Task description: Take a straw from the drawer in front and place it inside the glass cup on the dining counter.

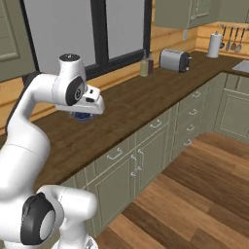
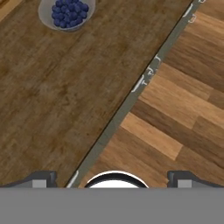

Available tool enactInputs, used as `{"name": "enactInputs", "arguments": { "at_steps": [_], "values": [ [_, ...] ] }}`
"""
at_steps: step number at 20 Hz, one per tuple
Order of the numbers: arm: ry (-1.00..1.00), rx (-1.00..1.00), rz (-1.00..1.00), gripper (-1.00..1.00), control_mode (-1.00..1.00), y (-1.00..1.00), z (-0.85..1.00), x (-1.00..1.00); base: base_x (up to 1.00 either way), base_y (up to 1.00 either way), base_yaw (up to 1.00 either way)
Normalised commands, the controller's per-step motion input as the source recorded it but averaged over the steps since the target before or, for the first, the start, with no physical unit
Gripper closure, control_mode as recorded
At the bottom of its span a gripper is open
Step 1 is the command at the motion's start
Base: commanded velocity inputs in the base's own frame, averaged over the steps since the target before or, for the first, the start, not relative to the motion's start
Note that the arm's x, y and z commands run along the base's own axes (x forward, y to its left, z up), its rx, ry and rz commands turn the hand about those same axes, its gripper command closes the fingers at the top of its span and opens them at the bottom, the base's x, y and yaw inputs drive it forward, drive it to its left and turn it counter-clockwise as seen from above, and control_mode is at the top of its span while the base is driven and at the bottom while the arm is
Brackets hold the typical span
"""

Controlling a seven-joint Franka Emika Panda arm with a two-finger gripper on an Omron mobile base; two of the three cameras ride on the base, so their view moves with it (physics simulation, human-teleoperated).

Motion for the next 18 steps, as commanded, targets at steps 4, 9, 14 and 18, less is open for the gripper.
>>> {"name": "enactInputs", "arguments": {
  "at_steps": [4, 9, 14, 18],
  "values": [
    [0.0, 0.0, 0.0, -1.0, 1.0, 0.0, 0.0, 0.0, 0.46, 0.09, 0.0],
    [0.0, 0.0, 0.0, -1.0, 1.0, 0.0, 0.0, 0.0, 0.49, 0.08, 0.11],
    [0.0, 0.0, 0.0, -1.0, 1.0, 0.0, 0.0, 0.0, 0.35, -0.05, 0.25],
    [0.0, 0.0, 0.0, -1.0, 1.0, 0.0, 0.0, 0.0, 0.27, -0.14, 0.26]
  ]
}}
